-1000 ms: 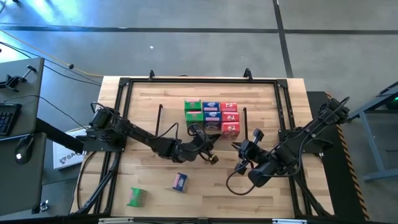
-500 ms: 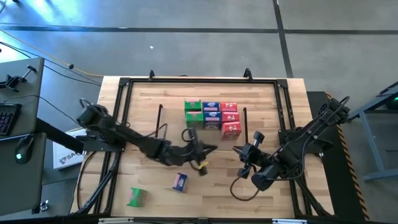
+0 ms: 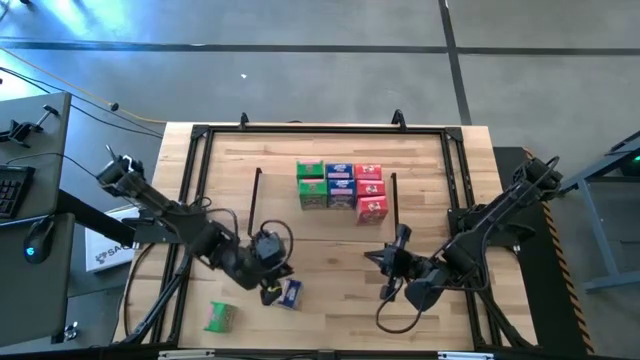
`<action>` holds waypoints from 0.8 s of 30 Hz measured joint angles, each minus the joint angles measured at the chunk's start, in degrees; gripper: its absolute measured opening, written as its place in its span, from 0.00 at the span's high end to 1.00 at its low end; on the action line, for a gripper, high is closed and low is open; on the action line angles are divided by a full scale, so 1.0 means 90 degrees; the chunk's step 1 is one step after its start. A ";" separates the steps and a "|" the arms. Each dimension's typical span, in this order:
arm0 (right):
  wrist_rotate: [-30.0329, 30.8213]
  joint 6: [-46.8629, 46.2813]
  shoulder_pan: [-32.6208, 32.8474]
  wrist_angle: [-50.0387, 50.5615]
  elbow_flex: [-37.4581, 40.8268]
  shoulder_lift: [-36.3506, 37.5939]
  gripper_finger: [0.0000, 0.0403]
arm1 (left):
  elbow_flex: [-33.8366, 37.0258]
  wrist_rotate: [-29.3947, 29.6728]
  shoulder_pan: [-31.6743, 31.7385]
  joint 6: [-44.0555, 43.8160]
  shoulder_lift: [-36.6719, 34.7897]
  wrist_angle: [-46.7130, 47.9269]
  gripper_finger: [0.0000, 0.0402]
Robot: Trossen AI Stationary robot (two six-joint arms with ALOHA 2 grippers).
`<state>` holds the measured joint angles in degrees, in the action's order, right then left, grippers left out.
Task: Stack cereal on shelf
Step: Put the blue cereal box on the shelf aligned with the other blue cereal box
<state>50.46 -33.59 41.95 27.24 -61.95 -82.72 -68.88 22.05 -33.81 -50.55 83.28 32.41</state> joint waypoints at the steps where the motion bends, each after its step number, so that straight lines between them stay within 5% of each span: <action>1: -0.0001 0.0096 -0.0007 -0.0041 0.0000 0.0000 1.00 | 0.0000 -0.0113 -0.0045 -0.0319 0.0073 0.0053 0.87; 14: -0.0355 0.0621 0.0001 -0.0114 0.0000 -0.0002 1.00 | -0.0087 -0.0962 -0.0072 -0.2292 0.0920 0.0439 0.41; 24: -0.0420 0.0783 0.0008 -0.0120 0.0000 -0.0002 1.00 | -0.1370 -0.1182 -0.0079 -0.2096 0.1906 0.1995 0.33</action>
<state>46.68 -26.54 42.02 26.16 -61.95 -82.74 -81.22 11.41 -34.52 -69.42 100.43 50.37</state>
